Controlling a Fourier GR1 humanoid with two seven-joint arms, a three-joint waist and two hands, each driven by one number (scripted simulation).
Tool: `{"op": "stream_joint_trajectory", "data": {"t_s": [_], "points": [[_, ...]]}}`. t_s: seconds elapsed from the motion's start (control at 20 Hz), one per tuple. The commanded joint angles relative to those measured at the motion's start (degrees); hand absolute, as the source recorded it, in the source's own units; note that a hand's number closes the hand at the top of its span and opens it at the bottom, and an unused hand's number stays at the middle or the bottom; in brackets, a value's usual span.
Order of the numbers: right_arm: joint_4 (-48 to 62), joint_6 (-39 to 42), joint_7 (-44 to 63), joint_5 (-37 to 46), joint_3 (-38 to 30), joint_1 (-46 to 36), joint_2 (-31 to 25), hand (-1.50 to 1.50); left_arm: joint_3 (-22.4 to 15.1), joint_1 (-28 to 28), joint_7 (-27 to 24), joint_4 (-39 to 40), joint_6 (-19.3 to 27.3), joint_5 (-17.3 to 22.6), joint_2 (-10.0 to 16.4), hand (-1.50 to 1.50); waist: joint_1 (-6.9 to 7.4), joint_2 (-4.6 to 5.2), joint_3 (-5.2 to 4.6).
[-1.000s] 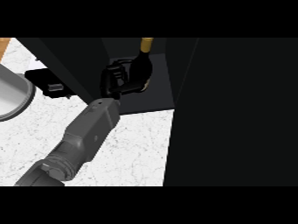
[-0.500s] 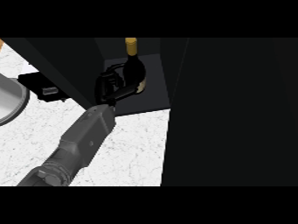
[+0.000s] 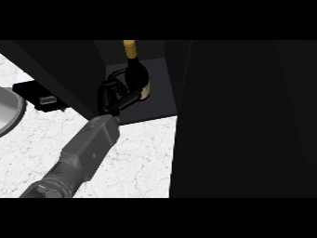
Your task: Pick up the wine, place it into the cabinet and close the cabinet
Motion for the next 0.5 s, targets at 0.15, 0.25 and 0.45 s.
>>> {"op": "stream_joint_trajectory", "data": {"t_s": [0.15,0.25,0.45], "points": [[-0.84,0.83,0.5,-2.14,0.12,0.43,0.05,-1.5,-2.29,1.19,1.22,1.18,2.12,1.06,-1.49,1.5,-1.21,0.71,-0.23],[1.22,0.38,-1.14,-0.26,0.78,0.06,1.03,-1.5,-3.28,-0.56,3.25,0.65,3.03,1.37,-1.49,1.5,-0.45,0.63,-0.24],[-0.86,0.46,0.81,-2.51,-0.66,0.16,0.19,-1.5,-3.08,-0.64,2.45,0.57,4.97,2.75,-1.5,1.5,-1.74,0.67,-0.23]]}}
